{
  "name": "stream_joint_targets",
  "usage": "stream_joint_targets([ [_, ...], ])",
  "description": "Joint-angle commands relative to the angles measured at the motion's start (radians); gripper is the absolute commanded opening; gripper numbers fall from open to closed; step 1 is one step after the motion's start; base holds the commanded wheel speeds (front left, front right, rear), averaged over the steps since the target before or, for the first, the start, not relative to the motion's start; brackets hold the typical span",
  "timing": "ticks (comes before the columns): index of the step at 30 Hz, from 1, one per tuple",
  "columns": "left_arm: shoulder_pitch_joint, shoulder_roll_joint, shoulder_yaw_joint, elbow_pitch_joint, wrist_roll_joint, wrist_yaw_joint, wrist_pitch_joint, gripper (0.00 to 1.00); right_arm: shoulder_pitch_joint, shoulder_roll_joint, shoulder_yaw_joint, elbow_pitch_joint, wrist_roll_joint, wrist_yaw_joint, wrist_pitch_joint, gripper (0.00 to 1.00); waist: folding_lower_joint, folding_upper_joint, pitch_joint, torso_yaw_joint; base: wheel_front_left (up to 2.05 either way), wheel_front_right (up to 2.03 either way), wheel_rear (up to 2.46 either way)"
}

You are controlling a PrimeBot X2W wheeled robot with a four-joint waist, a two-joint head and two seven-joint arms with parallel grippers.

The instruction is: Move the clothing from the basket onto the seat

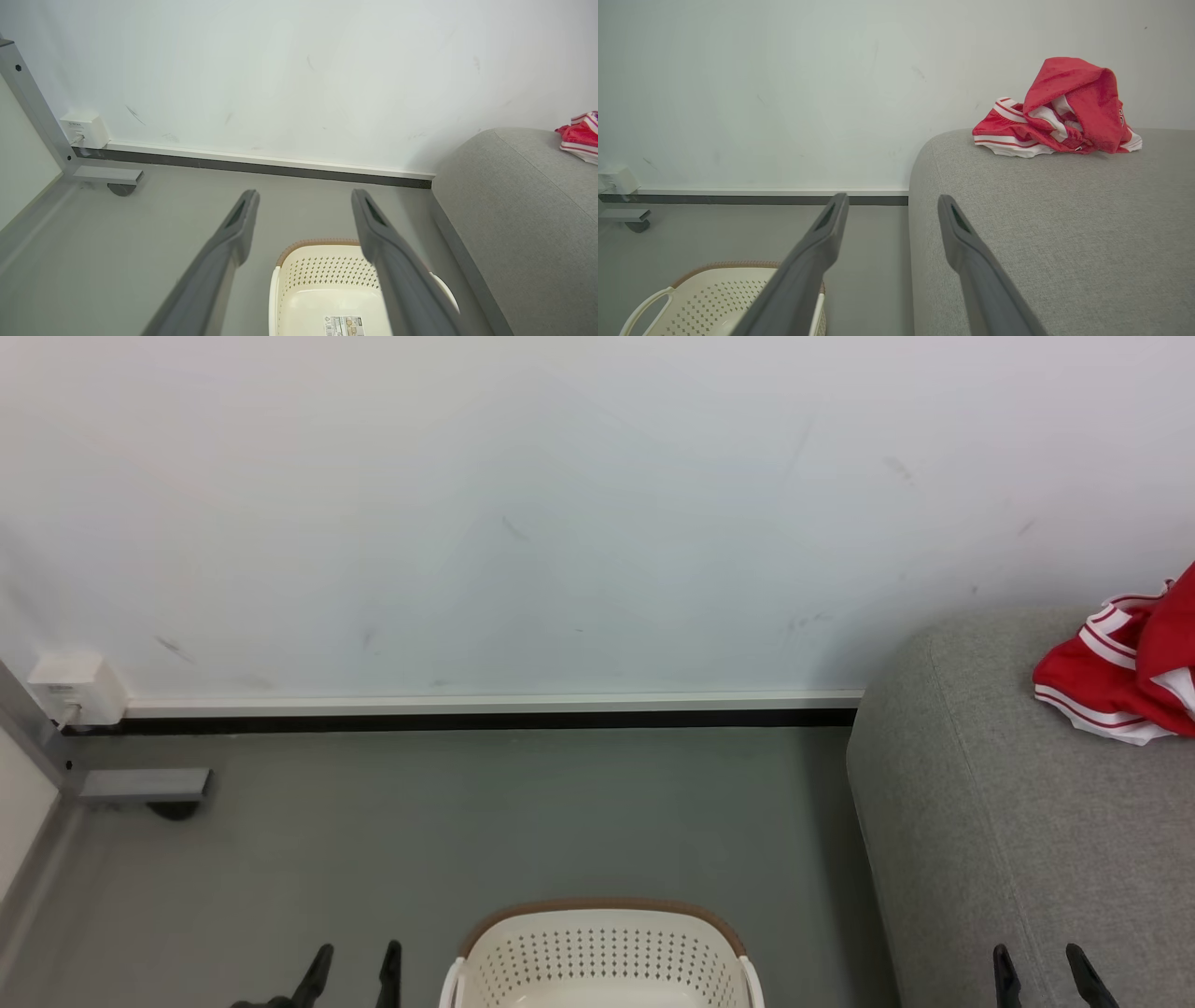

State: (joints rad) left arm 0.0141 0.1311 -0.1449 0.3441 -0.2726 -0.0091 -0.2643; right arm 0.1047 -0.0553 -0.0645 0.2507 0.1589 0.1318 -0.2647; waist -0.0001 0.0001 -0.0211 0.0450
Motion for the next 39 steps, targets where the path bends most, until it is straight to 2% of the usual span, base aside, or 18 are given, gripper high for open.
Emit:
stream_joint_targets([
  [1,0.014,-0.006,0.011,0.004,0.011,-0.007,0.0,1.0,0.01,0.002,0.003,0.005,-0.009,-0.002,0.001,1.0,0.0001,-0.0001,-0.002,-0.001,0.0,0.0,0.0],
  [17,0.012,-0.049,0.106,0.007,0.084,-0.073,0.0,1.0,0.007,0.005,0.019,0.022,0.008,-0.002,0.001,1.0,0.0001,-0.0001,-0.007,0.009,0.0,0.0,0.0],
  [18,0.005,-0.051,0.104,0.008,0.077,-0.073,0.0,0.0,0.0,0.003,0.021,0.018,0.003,0.0,0.0,0.0,0.0002,-0.0001,-0.007,0.009,0.0,0.0,0.0],
  [23,0.013,-0.058,0.105,0.043,0.062,-0.074,0.007,0.0,-0.002,0.007,0.022,0.051,0.021,0.0,0.006,0.0,0.0002,-0.0001,-0.007,0.008,0.0,0.0,0.0],
  [39,-0.018,-0.063,0.138,0.011,-0.234,-0.084,0.086,0.0,-0.047,0.006,0.006,0.036,0.324,0.0,0.085,0.0,0.0002,-0.0001,-0.003,0.001,0.0,0.0,0.0],
])
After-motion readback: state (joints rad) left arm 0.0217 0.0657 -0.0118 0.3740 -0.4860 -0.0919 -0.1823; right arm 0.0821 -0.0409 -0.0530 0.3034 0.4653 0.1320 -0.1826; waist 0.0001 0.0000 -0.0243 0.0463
